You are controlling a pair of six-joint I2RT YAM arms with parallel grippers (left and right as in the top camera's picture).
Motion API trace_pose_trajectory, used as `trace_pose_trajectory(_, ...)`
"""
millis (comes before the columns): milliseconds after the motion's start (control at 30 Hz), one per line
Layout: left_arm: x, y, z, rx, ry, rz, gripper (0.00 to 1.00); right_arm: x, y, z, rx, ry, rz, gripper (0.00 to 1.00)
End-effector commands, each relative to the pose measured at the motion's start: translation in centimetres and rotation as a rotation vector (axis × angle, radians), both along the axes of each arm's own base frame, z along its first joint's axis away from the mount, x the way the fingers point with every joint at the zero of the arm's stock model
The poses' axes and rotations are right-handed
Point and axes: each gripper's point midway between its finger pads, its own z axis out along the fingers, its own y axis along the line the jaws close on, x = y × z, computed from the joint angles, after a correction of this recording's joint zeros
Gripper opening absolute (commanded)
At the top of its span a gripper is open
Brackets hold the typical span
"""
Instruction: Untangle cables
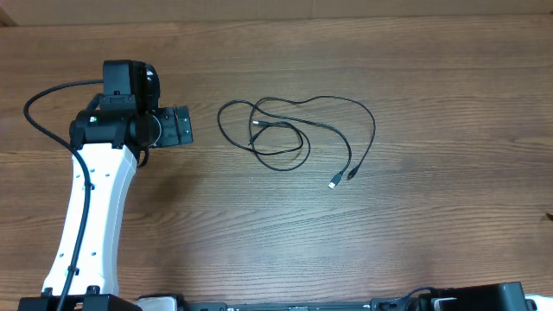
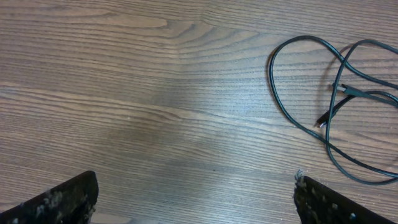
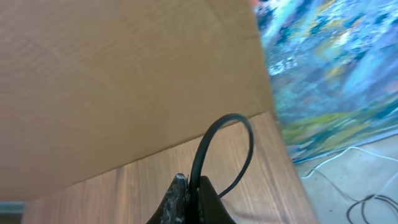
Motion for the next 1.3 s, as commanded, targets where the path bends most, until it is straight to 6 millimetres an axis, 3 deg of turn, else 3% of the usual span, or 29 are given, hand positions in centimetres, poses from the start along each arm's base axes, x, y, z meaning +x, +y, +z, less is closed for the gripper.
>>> trace_pose_trajectory(0, -0.2, 0.2, 0.5, 0.000, -0.014, -0.007, 1.00, 2.3, -0.5, -0.3, 0.013, -0.033, 0.085, 0.04)
trace_pose_trajectory(100, -0.2, 0.2, 0.5, 0.000, -0.014, -0.007, 1.00, 3.2, -1.0, -1.9, 0.056, -0.028, 0.106, 0.04)
trace_pose_trajectory(300, -0.2, 0.2, 0.5, 0.000, -0.014, -0.007, 1.00, 7.7, -2.5, -7.5, 0.205, -0.001, 0.207, 0.04)
trace_pose_trajectory(467, -0.2, 0.2, 0.5, 0.000, -0.014, -0.007, 1.00, 12.2, -2.2, -12.3, 0.326, 0.038, 0.310, 0.04)
trace_pose_trajectory(600, -0.2, 0.2, 0.5, 0.000, -0.014, -0.007, 1.00, 14.7, -1.6, -14.9, 0.376, 0.093, 0.400, 0.04)
trace_pose_trajectory(933, -0.2, 0.2, 0.5, 0.000, -0.014, -0.007, 1.00, 17.6, -0.4, -20.1, 0.500, 0.141, 0.466, 0.04)
trace_pose_trajectory(967, -0.2, 0.2, 0.5, 0.000, -0.014, -0.007, 1.00, 17.5, -0.3, -20.3, 0.505, 0.143, 0.466, 0.10)
trace_pose_trajectory(1033, -0.2, 0.2, 0.5, 0.000, -0.014, -0.007, 1.00, 17.5, -0.2, -20.5, 0.509, 0.143, 0.466, 0.33)
trace_pose_trajectory(1067, -0.2, 0.2, 0.5, 0.000, -0.014, -0.007, 0.99, 17.5, -0.2, -20.5, 0.509, 0.143, 0.466, 0.81)
trace_pose_trajectory(1100, -0.2, 0.2, 0.5, 0.000, -0.014, -0.007, 0.99, 17.5, -0.2, -20.5, 0.509, 0.143, 0.466, 0.97)
trace_pose_trajectory(1267, -0.2, 0.2, 0.5, 0.000, -0.014, -0.007, 1.00, 18.0, 0.1, -20.4, 0.517, 0.117, 0.488, 1.00)
